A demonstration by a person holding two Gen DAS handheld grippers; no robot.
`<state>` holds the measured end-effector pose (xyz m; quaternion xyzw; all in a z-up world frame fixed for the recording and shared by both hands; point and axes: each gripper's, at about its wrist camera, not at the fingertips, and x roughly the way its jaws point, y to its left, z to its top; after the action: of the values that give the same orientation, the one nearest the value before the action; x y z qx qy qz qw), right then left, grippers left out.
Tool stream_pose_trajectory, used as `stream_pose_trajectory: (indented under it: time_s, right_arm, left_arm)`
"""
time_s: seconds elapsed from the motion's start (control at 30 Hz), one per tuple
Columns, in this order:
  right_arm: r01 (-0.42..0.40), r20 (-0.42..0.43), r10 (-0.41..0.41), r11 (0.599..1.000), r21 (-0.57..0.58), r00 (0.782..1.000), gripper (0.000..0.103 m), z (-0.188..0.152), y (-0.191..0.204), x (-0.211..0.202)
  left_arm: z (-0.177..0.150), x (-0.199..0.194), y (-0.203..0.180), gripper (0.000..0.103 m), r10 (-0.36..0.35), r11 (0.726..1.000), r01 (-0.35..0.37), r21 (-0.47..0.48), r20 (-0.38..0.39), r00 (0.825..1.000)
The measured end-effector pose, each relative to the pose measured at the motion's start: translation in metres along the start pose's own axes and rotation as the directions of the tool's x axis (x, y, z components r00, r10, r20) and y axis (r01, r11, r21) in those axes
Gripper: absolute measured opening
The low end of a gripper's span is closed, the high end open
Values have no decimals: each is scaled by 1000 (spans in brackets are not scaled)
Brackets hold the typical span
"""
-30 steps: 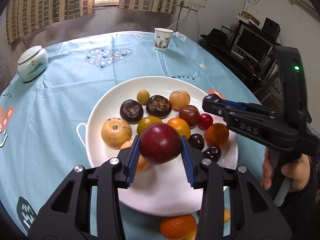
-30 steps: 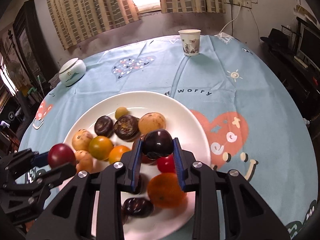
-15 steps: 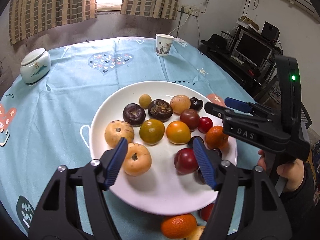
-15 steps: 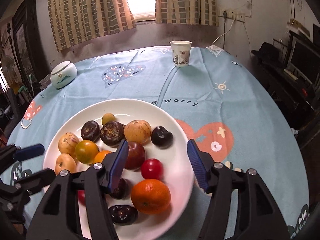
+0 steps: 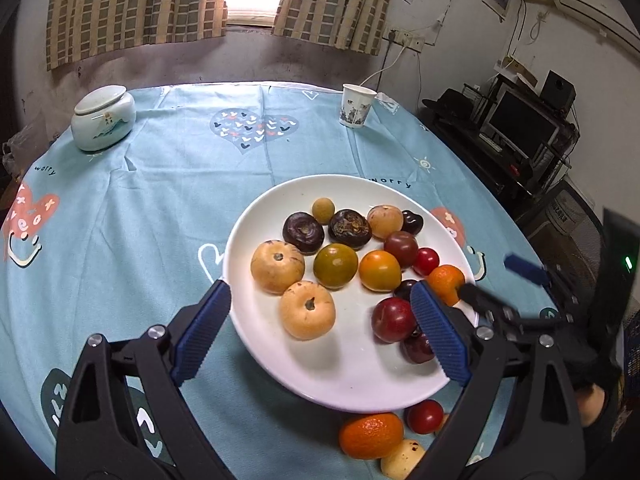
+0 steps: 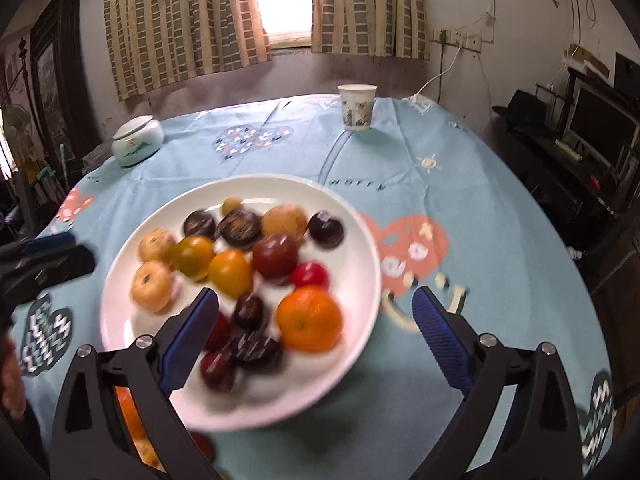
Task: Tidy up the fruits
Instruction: 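Move both open tools back to the remaining fruits on the cloth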
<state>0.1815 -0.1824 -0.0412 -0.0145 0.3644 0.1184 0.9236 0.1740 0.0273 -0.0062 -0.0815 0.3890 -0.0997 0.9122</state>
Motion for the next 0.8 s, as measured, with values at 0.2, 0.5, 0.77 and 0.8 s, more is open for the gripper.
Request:
stream_pose_trajectory:
  time_s: [0.2,0.5,0.77,0.8]
  right_arm:
    - [-18,-61,14,998,-67,998,98,-62,25,-47]
    - [-33,-199,20,997,-64,980,98,-126,49,-55]
    - [-96,-184,93,995,-8,979,57,-110,39,-32]
    - [-97,-180,93,995,-11,979,57,-108,39,-29]
  left_arm:
    - [-2,-11,-4,93,-22,1000,22,4,20,1000]
    - [-40,-26,-18,94,-49,998,49,40,8,999]
    - [-113,-63,7,94,28,999,-28,-19,17,999]
    - [-118,-65,7,94,28,1000,-28,-15,9,1000]
